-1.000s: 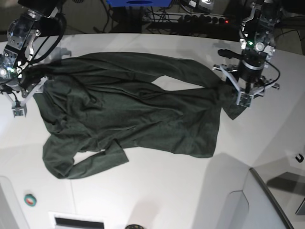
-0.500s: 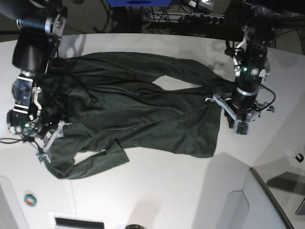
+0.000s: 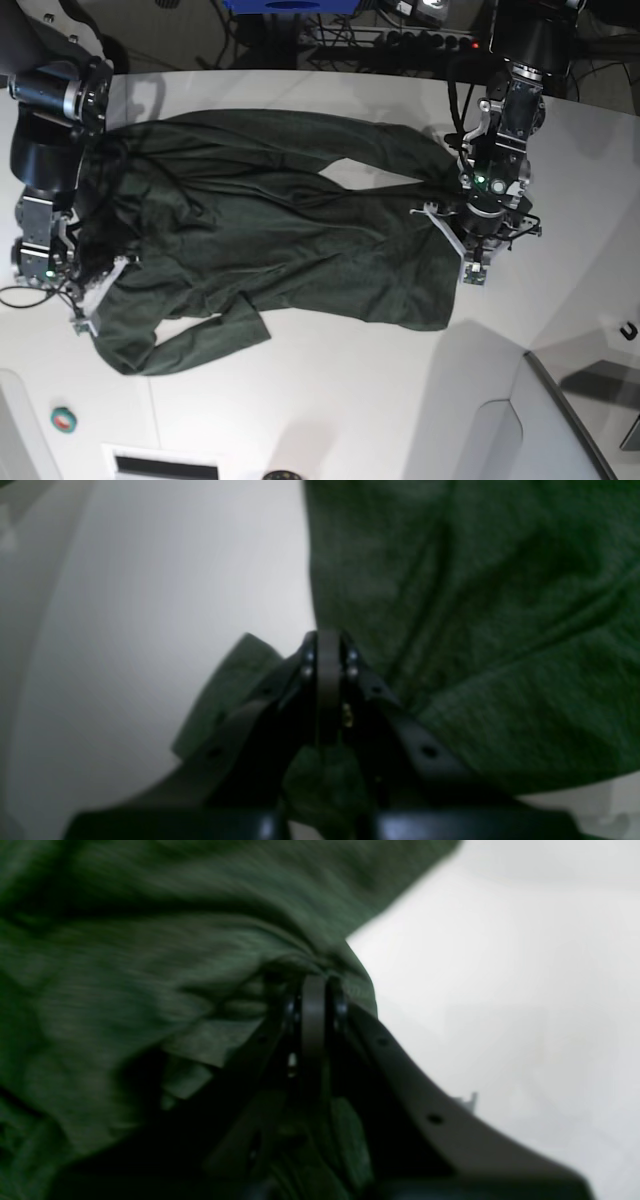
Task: Layout the t-shirt on the table in an organized manner, then fold the t-shirt properly
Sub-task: 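Drag the held shirt edges apart with both grippers, away from each other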
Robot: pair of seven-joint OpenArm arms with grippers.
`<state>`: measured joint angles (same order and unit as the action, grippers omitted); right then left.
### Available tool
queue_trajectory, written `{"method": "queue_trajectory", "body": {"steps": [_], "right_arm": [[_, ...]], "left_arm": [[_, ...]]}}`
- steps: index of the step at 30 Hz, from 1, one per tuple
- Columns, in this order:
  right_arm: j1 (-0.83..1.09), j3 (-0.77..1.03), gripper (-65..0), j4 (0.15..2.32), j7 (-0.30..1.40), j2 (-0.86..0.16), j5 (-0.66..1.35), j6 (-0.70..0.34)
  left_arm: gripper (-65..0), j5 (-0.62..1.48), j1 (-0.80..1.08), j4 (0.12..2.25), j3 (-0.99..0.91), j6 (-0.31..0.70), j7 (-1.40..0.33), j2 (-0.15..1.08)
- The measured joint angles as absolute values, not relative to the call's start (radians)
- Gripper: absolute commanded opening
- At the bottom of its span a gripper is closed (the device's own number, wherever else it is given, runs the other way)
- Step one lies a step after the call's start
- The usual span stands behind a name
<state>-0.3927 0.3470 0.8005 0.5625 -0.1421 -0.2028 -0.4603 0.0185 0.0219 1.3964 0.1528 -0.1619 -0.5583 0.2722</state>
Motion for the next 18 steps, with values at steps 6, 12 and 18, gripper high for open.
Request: {"method": "queue_trajectory", "body": {"steps": [6, 12, 18], "right_arm": [[-0.416, 0.350, -64.5, 0.752, 0.513, -0.190, -0.201, -0.424], [-0.444, 0.340, -64.5, 0.731, 0.442, -0.217, -0.195, -0.307], [-0.553, 0.347, -64.2, 0.609, 0.307, -0.256, -0.194, -0.263]], "left_arm": [[-65.0, 0.018, 0.036, 1.390, 0.151, -0.169, -0.563, 0.305], [-65.0, 0.022, 0.031, 1.390, 0.152, -0.162, -0.559, 0.323], [-65.0, 0.023, 0.019, 1.398, 0.152, -0.161, -0.558, 0.321]]}}
